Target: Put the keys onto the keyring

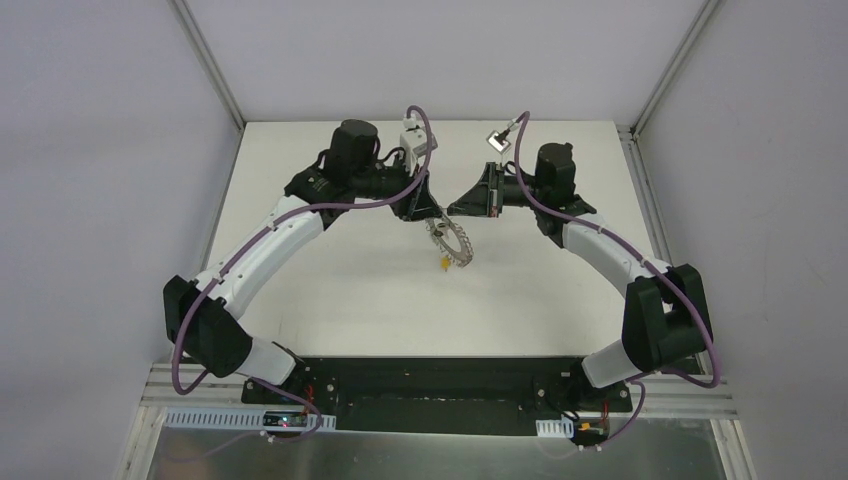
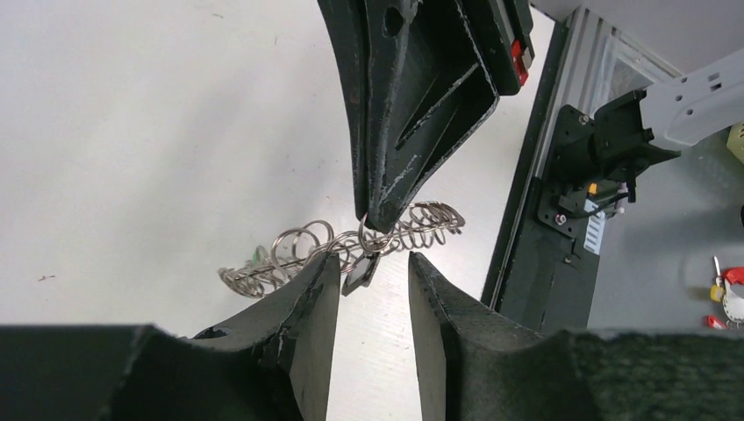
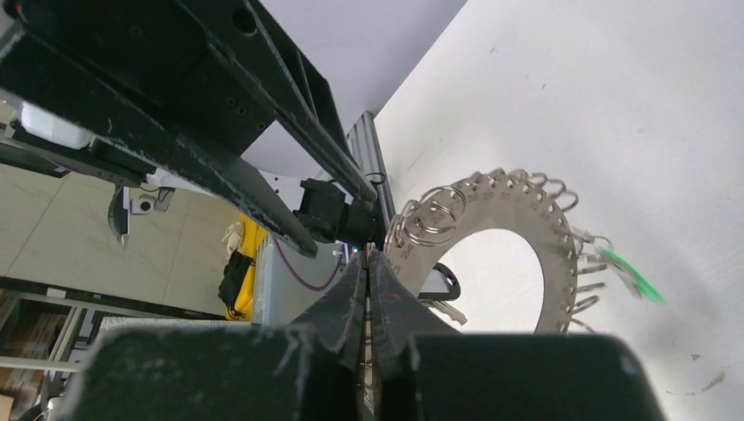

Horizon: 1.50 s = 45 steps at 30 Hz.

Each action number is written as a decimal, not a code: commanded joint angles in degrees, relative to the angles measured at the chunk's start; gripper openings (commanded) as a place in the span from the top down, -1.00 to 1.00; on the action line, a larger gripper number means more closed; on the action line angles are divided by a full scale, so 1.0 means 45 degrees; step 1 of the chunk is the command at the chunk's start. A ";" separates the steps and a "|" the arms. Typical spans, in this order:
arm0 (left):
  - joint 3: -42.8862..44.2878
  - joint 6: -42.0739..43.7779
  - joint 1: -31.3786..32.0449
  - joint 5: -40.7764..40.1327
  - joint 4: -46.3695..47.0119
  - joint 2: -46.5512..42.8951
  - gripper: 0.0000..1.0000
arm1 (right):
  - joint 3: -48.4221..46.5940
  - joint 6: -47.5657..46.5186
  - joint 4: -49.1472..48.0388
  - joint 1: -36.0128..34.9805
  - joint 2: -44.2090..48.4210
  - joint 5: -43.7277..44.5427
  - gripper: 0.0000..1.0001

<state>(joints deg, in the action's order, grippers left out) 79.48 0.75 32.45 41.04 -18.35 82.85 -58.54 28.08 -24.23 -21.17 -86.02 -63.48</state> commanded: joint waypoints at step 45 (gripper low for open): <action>-0.1461 -0.3977 -0.0648 0.2690 0.3222 -0.0022 0.68 | 0.0041 0.1262 -0.2604 0.0107 0.0452 -0.1244 1.00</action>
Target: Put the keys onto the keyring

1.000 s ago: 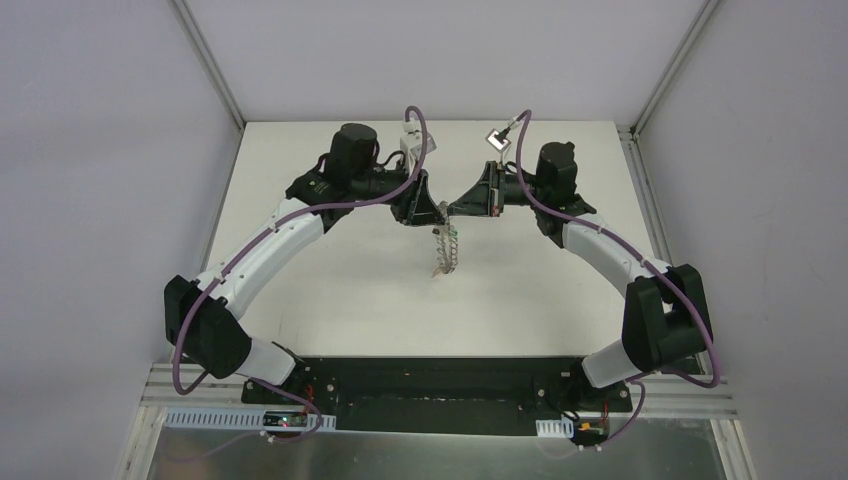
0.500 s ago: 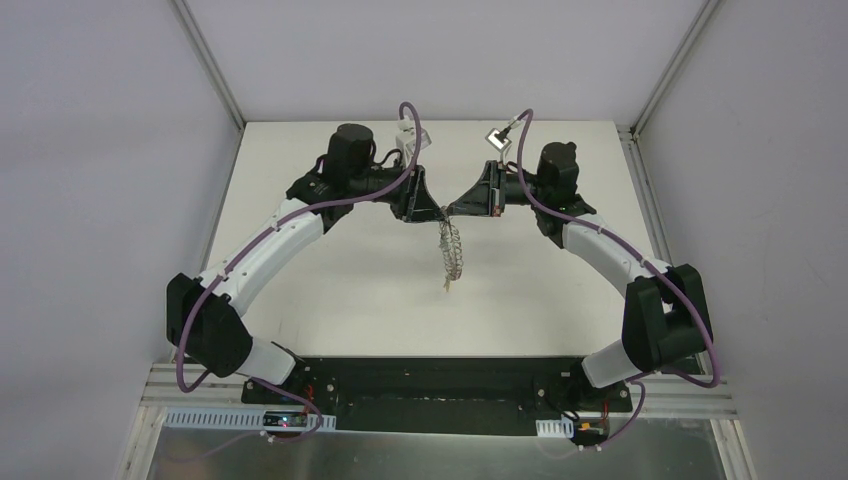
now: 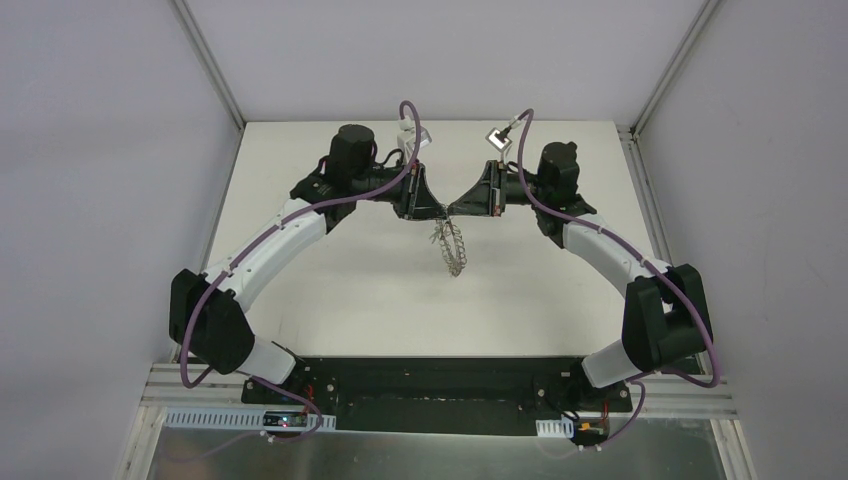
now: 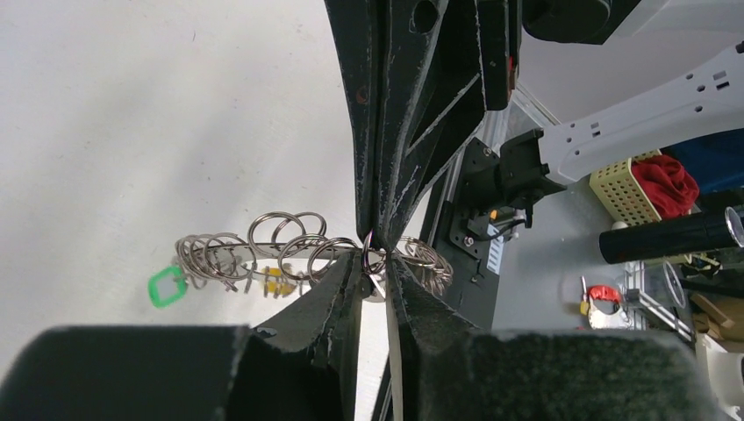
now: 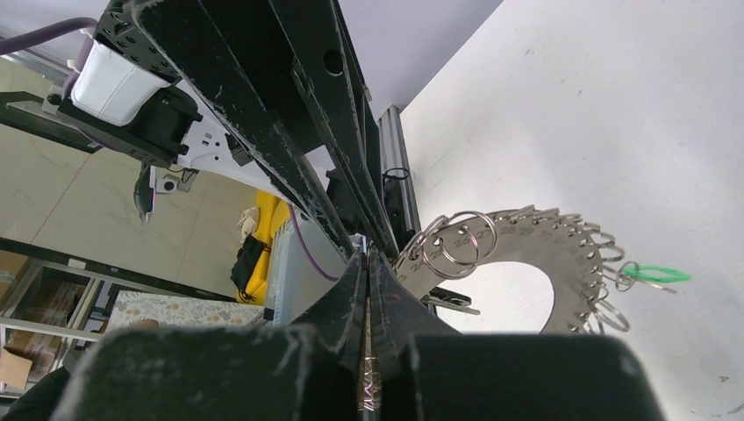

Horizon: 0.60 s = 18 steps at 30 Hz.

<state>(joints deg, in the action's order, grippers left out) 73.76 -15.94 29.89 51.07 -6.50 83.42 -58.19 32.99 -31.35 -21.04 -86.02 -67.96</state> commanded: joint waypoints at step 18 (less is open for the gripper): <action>0.1539 0.0210 -0.0046 0.0631 -0.1602 0.0447 1.00 | -0.0538 -0.2337 0.1132 0.0065 0.0801 -0.0986 0.70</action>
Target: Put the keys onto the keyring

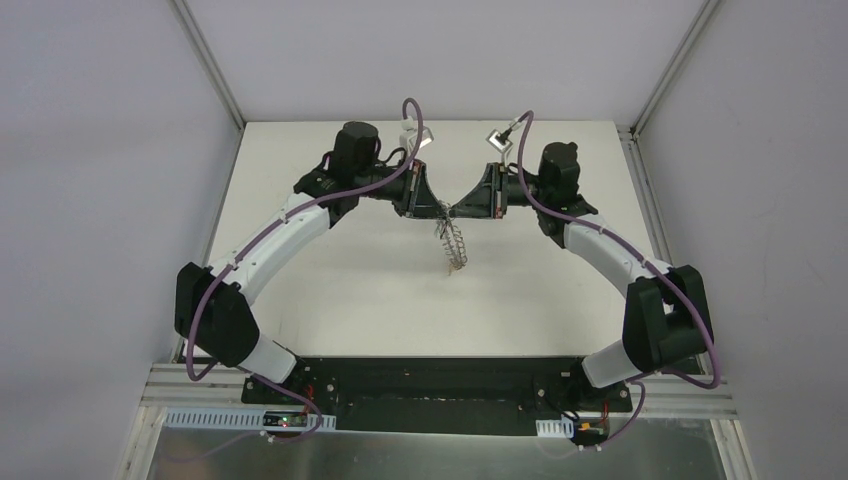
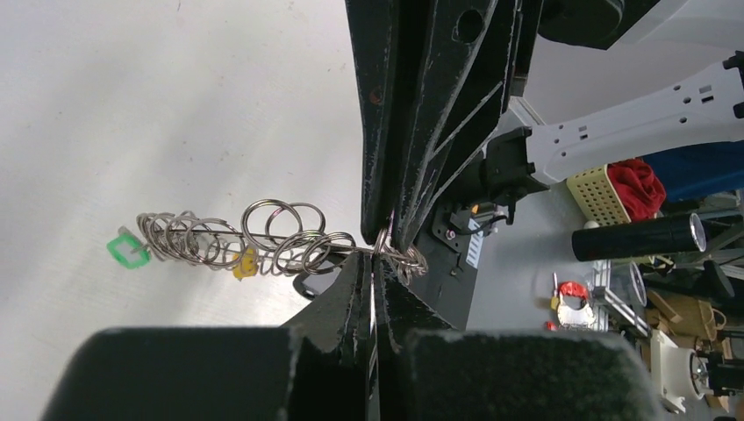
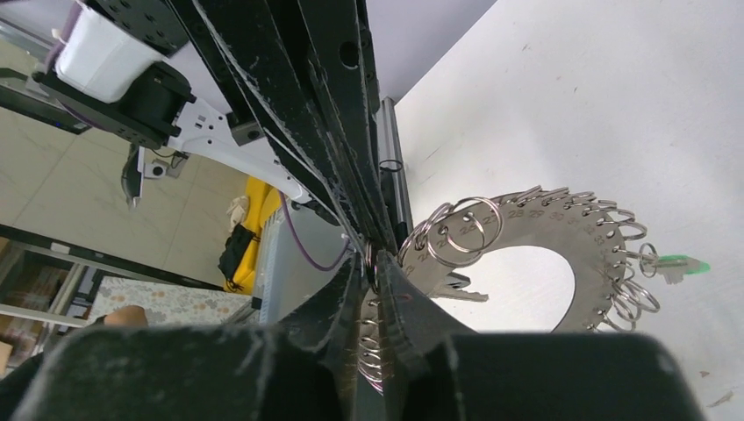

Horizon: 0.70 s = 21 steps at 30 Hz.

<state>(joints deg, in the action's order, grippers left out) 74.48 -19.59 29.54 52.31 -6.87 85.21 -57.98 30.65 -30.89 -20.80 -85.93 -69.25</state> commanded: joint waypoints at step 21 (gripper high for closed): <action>0.5454 0.5655 0.1053 0.0019 -0.9744 0.0966 1.00 | -0.3668 -1.1006 1.1301 -0.1444 0.1506 0.0089 0.11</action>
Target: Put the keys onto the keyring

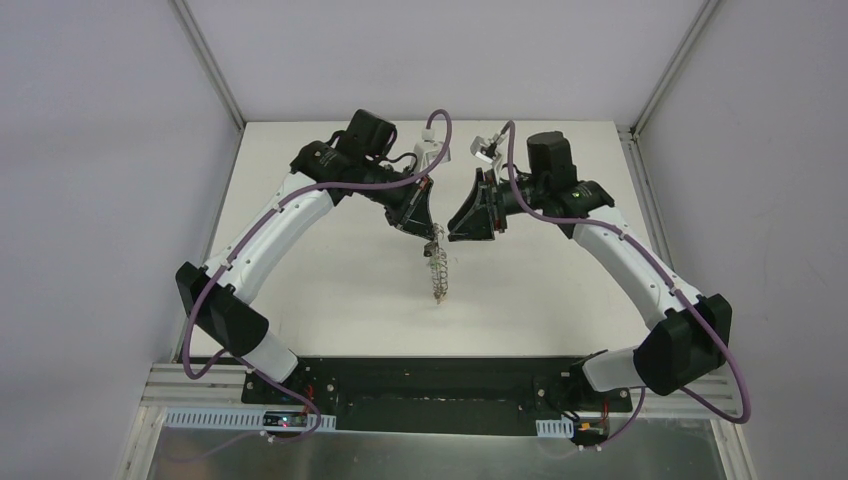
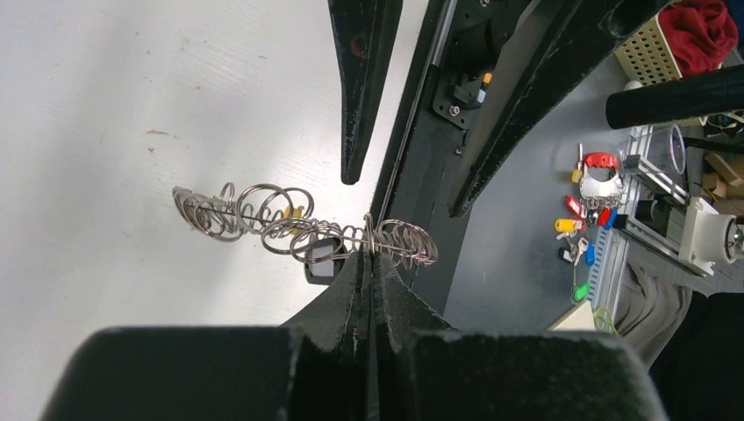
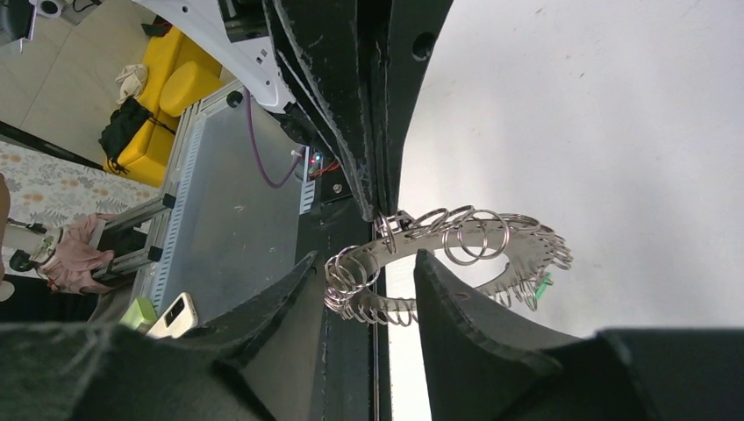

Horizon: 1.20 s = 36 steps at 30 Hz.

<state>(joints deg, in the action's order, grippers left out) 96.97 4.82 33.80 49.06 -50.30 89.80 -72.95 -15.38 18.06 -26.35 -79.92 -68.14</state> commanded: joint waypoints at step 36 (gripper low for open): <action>-0.0357 -0.0643 0.0096 0.1364 0.1125 -0.0248 1.00 | 0.0236 0.1013 -0.1382 -0.0646 -0.0330 -0.0535 0.93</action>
<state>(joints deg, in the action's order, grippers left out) 95.09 2.37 33.82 53.45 -47.46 89.91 -72.29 -11.99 14.72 -28.77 -81.82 -68.38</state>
